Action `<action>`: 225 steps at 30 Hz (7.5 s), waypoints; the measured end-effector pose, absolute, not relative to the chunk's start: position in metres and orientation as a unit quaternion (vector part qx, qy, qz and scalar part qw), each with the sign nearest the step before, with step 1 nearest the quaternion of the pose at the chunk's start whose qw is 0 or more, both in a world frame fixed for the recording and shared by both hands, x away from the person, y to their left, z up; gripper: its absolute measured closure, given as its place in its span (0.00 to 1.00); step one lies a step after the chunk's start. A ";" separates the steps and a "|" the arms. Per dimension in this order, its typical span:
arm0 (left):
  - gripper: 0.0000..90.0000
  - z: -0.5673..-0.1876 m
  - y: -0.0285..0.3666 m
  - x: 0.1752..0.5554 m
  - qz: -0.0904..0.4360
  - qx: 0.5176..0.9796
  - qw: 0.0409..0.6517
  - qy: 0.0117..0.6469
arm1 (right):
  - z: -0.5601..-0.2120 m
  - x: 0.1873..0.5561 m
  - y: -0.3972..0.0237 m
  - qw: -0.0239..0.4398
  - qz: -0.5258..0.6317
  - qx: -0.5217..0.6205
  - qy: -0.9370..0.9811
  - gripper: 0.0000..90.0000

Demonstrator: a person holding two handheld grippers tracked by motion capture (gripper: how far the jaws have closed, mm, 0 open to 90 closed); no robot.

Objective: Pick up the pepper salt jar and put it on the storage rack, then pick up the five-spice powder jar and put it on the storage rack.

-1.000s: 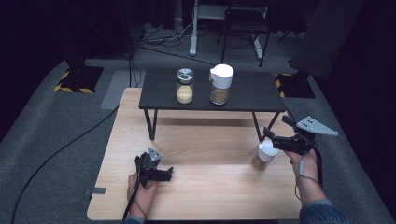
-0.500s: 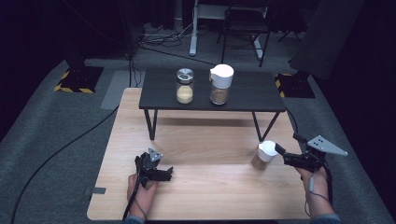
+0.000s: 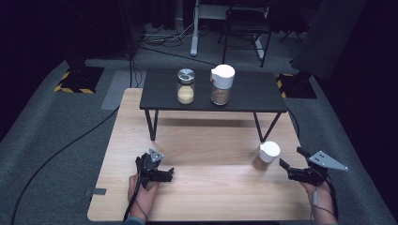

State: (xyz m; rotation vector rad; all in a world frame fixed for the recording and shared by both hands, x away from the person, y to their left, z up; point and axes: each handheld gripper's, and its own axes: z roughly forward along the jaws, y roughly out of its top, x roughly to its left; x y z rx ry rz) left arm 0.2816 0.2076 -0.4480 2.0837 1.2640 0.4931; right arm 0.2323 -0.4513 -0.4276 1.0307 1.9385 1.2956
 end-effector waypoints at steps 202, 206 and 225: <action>0.00 -0.448 0.208 0.282 0.187 0.794 0.321 0.481 | -0.420 0.280 -0.403 0.242 0.496 0.369 0.747 0.33; 0.00 -0.448 0.208 0.282 0.188 0.794 0.321 0.481 | -0.406 0.282 -0.403 0.243 0.502 0.366 0.745 0.33; 0.00 -0.448 0.208 0.282 0.188 0.794 0.321 0.480 | -0.334 0.291 -0.397 0.259 0.525 0.349 0.732 0.33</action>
